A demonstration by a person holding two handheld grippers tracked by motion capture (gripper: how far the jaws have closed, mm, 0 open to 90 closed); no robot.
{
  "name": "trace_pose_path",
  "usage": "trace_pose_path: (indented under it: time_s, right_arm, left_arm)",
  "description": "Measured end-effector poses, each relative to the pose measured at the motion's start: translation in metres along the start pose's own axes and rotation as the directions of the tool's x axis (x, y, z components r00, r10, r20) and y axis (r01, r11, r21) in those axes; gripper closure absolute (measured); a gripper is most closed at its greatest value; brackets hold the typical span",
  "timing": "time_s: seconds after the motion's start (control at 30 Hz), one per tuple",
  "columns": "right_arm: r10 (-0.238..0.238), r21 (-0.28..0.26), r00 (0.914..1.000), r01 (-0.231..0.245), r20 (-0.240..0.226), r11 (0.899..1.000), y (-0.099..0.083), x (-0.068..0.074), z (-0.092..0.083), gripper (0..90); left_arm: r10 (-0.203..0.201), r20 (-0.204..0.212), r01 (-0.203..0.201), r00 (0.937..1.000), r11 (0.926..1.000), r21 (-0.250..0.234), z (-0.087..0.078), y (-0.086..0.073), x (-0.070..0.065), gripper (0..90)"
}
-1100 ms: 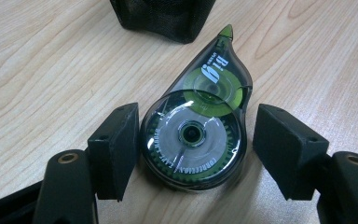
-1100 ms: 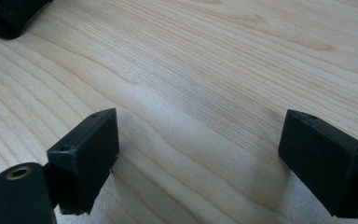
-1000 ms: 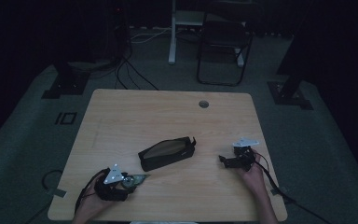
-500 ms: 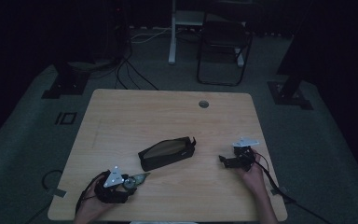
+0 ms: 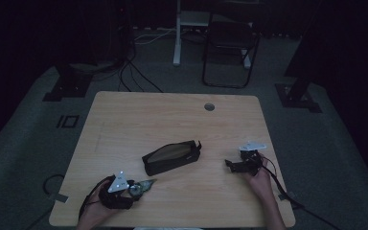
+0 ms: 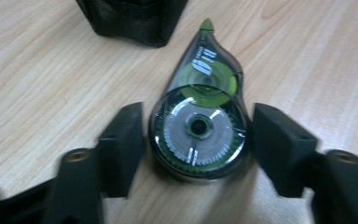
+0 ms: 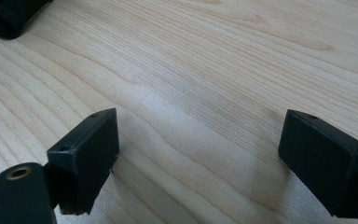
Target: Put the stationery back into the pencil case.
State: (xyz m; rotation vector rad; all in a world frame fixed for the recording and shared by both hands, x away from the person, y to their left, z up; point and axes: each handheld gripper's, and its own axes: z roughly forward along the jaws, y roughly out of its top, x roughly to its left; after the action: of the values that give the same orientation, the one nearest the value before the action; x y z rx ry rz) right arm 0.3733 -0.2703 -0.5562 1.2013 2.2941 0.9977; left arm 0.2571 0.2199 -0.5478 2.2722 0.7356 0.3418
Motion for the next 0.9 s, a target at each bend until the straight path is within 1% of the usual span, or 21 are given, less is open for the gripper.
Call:
trace_pose_path:
  time_s: [0.1, 0.2, 0.23, 0.27, 0.4, 0.7, 0.9]
  right_arm:
    - [0.0, 0.0, 1.0, 0.0, 0.0, 1.0, 0.0, 0.0, 0.0, 12.1]
    - [0.0, 0.0, 1.0, 0.0, 0.0, 1.0, 0.0, 0.0, 0.0, 12.1]
    - [0.0, 0.0, 1.0, 0.0, 0.0, 1.0, 0.0, 0.0, 0.0, 12.1]
    - [0.0, 0.0, 1.0, 0.0, 0.0, 1.0, 0.0, 0.0, 0.0, 12.1]
    - [-0.001, 0.0, 1.0, 0.001, 0.0, 1.0, 0.0, 0.0, 0.0, 12.1]
    - [0.0, 0.0, 1.0, 0.0, 0.0, 1.0, 0.0, 0.0, 0.0, 12.1]
    - [0.0, 0.0, 1.0, 0.0, 0.0, 1.0, 0.0, 0.0, 0.0, 12.1]
  left_arm:
    - [-0.006, 0.008, 0.006, 0.9999, 1.0, -0.004, 0.0014, 0.0, 0.0018, 29.0]
    - [-0.004, 0.009, 0.004, 0.9999, 1.0, -0.003, 0.0016, 0.0003, 0.0018, 29.1]
    - [-0.003, 0.012, 0.003, 0.9999, 1.0, -0.004, 0.0013, 0.0002, 0.0015, 29.9]
    - [0.0, 0.015, 0.0, 0.9999, 1.0, -0.005, 0.0009, 0.0, 0.001, 33.5]
    - [0.011, 0.023, -0.011, 0.9997, 0.9999, -0.003, -0.0015, -0.0007, -0.0011, 40.2]
    - [0.014, 0.023, -0.014, 0.9996, 0.9999, 0.01, -0.0014, 0.0016, -0.003, 41.2]
    - [0.01, 0.018, -0.01, 0.9998, 0.9999, 0.007, 0.0009, 0.0037, -0.0041, 41.4]
